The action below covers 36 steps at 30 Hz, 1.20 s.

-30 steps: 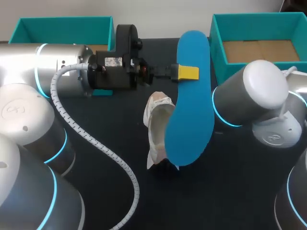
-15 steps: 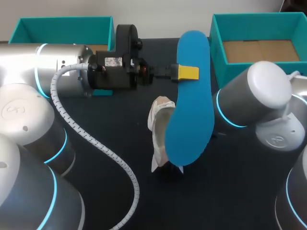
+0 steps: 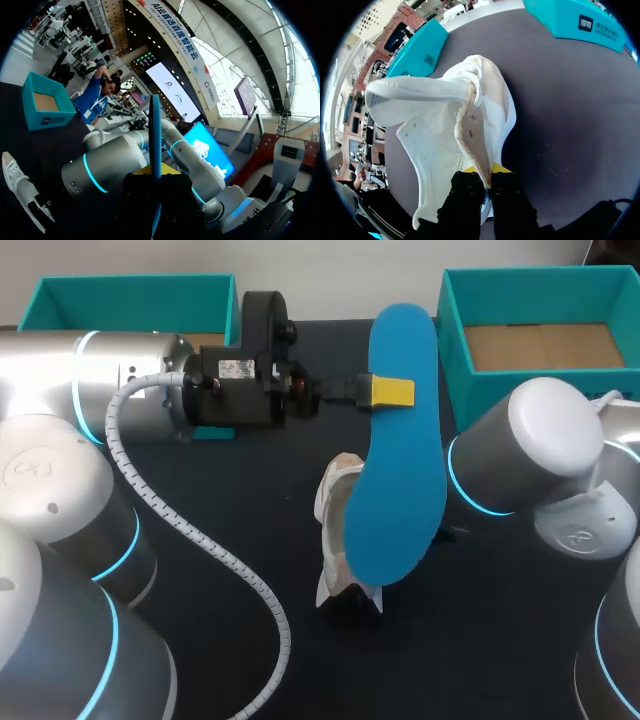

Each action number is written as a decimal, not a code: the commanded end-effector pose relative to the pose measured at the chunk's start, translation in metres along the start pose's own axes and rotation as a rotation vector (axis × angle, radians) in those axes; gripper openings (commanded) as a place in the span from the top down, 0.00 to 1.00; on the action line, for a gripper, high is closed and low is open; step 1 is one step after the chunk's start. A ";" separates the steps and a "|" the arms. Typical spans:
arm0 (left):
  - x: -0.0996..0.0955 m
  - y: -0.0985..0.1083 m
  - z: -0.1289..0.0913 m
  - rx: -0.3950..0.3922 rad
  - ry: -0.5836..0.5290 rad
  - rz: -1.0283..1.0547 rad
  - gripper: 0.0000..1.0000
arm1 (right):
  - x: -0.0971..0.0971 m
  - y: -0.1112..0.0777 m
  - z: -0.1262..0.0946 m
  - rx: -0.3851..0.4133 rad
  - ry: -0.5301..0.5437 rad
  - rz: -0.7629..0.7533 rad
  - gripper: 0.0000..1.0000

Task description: Take the shoe out of the shoebox, open the shoe tongue, remove and reinsert the insole, then place the shoe into the shoebox

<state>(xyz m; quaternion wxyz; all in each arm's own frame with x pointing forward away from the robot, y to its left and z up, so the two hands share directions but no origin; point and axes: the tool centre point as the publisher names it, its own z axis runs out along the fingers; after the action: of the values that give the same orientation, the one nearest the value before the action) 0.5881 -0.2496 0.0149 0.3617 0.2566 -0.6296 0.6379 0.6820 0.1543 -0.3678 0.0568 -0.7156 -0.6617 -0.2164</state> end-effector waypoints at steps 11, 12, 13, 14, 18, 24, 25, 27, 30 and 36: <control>0.000 0.002 -0.001 0.002 0.000 0.000 1.00 | 0.000 0.005 -0.004 -0.021 0.026 0.001 0.00; 0.000 0.002 -0.001 0.002 0.000 0.000 1.00 | 0.001 0.005 -0.009 -0.023 0.031 -0.001 0.00; 0.000 0.002 -0.001 0.002 0.000 0.000 1.00 | 0.002 0.006 -0.011 -0.022 0.037 -0.003 0.00; 0.000 0.002 -0.001 0.002 0.000 0.000 1.00 | 0.003 0.006 -0.014 -0.022 0.039 -0.004 0.00; 0.000 0.002 -0.001 0.002 0.000 0.000 1.00 | 0.005 0.005 -0.028 -0.016 0.068 -0.004 0.00; 0.000 0.002 -0.001 0.002 0.000 0.000 1.00 | 0.004 0.001 -0.050 -0.006 0.137 -0.032 0.00; 0.000 0.002 -0.001 0.002 0.000 0.000 1.00 | 0.006 0.002 -0.055 0.004 0.154 -0.045 0.00; 0.000 0.002 -0.001 0.002 0.000 0.000 1.00 | 0.008 0.003 -0.058 0.015 0.181 -0.076 0.00; 0.000 0.002 -0.001 0.002 0.000 0.000 1.00 | 0.008 0.003 -0.058 0.015 0.181 -0.076 0.00; 0.000 0.002 -0.001 0.002 0.000 0.000 1.00 | 0.008 0.003 -0.058 0.015 0.181 -0.076 0.00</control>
<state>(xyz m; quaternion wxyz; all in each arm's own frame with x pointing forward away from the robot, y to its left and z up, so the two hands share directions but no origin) 0.5881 -0.2496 0.0149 0.3617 0.2566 -0.6296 0.6379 0.6742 0.1429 -0.3120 0.1105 -0.6683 -0.6831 -0.2731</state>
